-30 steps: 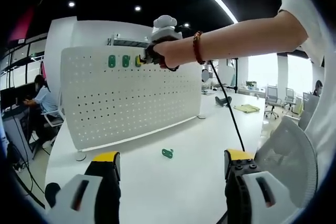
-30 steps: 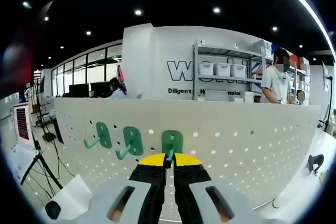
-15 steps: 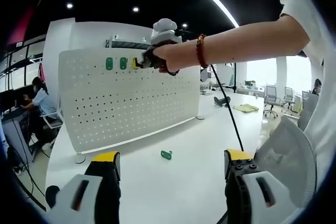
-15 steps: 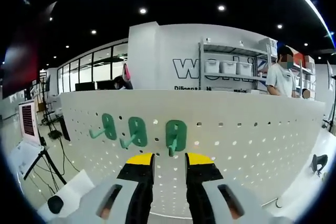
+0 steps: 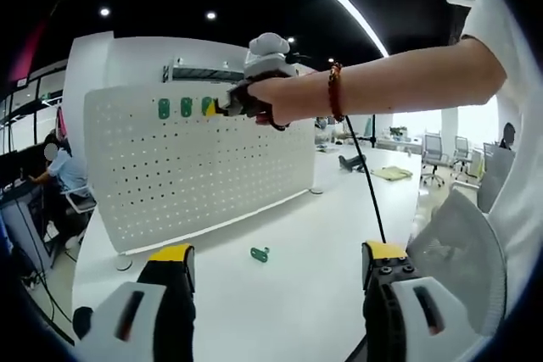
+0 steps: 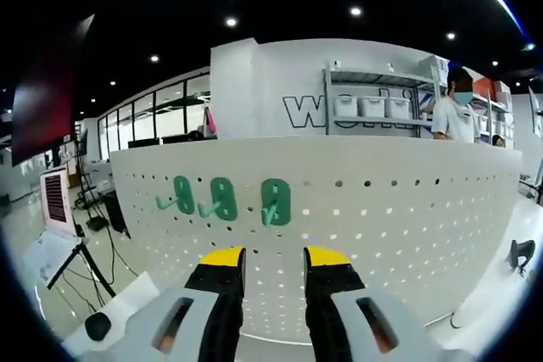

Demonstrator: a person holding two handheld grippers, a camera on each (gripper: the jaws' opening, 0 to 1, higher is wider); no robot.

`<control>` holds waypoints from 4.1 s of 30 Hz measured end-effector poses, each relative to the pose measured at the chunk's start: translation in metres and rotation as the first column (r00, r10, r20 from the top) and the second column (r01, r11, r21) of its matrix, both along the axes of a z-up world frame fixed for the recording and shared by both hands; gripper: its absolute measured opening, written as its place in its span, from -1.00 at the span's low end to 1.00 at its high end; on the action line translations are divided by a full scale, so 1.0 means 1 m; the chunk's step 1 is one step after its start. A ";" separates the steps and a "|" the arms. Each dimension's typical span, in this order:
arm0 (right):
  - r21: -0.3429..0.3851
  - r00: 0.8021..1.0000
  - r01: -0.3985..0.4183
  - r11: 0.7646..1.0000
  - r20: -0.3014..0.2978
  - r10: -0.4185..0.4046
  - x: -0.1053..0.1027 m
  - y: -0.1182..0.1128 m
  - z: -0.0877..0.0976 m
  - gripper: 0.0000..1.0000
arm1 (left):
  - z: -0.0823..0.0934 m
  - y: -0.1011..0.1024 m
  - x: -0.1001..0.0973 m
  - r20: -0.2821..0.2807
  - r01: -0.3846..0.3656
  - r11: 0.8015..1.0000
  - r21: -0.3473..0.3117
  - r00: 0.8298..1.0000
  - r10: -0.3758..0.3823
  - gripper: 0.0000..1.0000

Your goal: Insert the hook assembly into the mounting plate slot until the hook locks in place.

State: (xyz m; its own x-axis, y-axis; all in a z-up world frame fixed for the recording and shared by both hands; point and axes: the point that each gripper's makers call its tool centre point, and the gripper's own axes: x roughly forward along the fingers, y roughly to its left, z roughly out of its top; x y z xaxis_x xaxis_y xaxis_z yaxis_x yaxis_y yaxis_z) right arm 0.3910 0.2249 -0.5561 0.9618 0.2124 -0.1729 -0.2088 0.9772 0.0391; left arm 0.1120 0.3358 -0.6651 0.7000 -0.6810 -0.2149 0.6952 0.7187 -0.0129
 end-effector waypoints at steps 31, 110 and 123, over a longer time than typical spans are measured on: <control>0.068 0.996 -0.086 0.994 -0.010 0.087 -0.073 -0.004 -0.024 -0.34 | 0.008 -0.011 -0.008 -0.006 0.008 1.000 0.016 1.000 -0.008 0.58; 0.119 0.958 -0.250 0.961 -0.109 0.263 -0.195 -0.067 -0.108 0.04 | -0.073 -0.063 0.046 -0.257 -0.034 0.989 0.141 0.964 0.070 0.20; 0.155 0.947 -0.273 0.949 -0.131 0.294 -0.203 -0.058 -0.122 0.04 | -0.090 -0.068 0.060 -0.321 -0.017 0.991 0.130 0.945 0.059 0.18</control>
